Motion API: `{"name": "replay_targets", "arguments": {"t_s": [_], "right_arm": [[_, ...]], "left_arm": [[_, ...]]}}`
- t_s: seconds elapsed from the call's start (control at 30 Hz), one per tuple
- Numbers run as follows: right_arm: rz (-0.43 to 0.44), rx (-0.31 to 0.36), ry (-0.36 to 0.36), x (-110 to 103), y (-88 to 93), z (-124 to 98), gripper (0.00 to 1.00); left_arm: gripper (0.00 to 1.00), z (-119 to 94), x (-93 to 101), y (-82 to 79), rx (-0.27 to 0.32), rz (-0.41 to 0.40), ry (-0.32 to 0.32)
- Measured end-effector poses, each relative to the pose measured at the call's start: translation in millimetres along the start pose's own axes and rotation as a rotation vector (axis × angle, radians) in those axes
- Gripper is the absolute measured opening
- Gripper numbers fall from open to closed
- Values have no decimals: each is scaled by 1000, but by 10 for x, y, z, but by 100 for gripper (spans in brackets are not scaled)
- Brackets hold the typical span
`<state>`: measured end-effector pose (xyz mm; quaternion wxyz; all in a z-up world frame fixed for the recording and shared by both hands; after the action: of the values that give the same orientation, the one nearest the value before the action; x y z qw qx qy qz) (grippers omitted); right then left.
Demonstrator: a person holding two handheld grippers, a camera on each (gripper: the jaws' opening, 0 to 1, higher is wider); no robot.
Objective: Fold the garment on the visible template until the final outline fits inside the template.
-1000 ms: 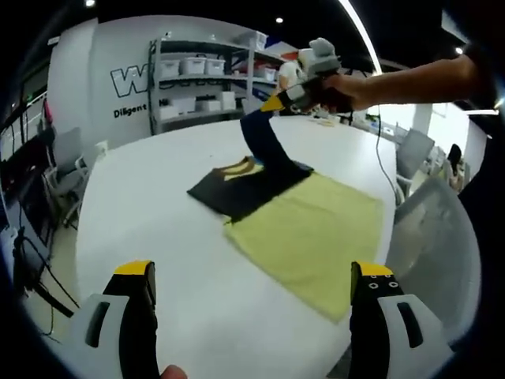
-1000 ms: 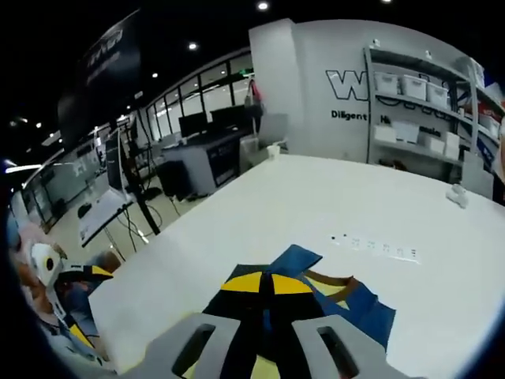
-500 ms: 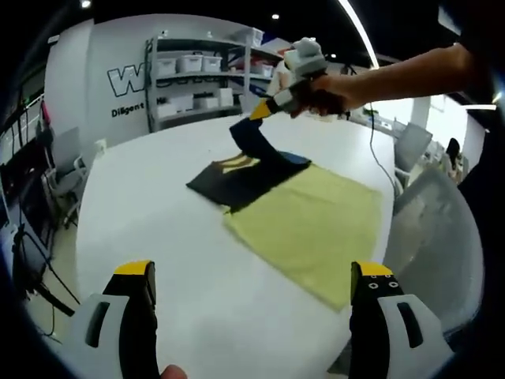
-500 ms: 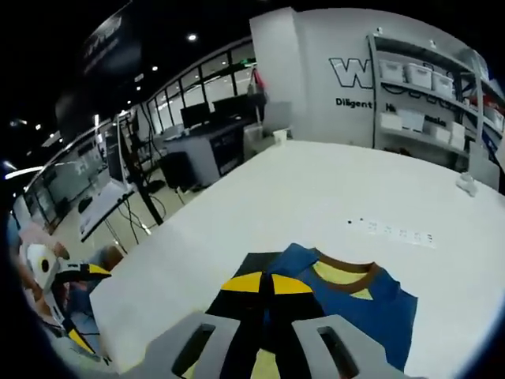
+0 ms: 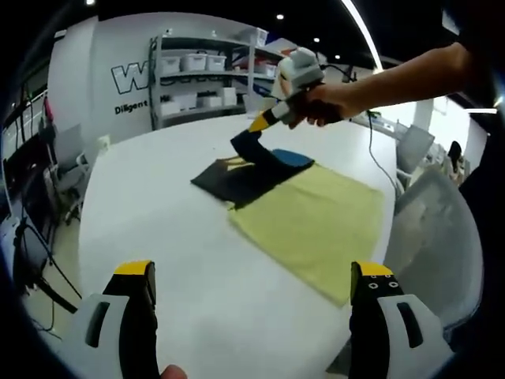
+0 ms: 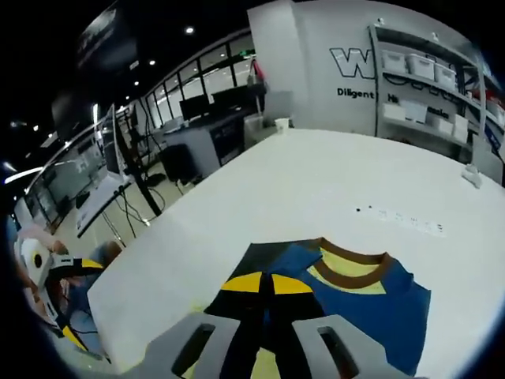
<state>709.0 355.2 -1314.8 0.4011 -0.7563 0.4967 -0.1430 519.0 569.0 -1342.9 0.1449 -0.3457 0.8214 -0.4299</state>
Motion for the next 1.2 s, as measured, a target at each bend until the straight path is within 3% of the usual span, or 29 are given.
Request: {"name": "replay_targets", "arguments": {"t_s": [0.33, 0.6, 0.7, 0.9, 1.2], "right_arm": [[-36, -45, -29, -99, 208, 230, 0], [-17, -71, -45, -136, 265, 315, 0], [48, -106, -74, -179, 326, 350, 0], [-11, -105, -91, -214, 337, 398, 0], [-72, -51, -111, -266, 188, 358, 0]], "left_arm": [[99, 7, 16, 58, -15, -22, -7], [98, 13, 14, 144, -25, -49, -10], [98, 15, 12, 161, -29, -48, -10], [98, 11, -11, 163, -27, -54, -11], [98, 60, -28, 114, -19, -54, -2]]}}
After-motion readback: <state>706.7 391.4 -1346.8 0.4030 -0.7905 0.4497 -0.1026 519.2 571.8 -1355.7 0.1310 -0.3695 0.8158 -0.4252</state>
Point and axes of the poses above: the point that each gripper's makers call its tool centre point, and the gripper's own axes: z roughly forward along the fingers, x roughly to its right, y roughly out of its underside, the point moved 2 cm from there along -z, roughly backward along the fingers, and after that the axes turned 3 degrees about -x, right-handed, at the moved point
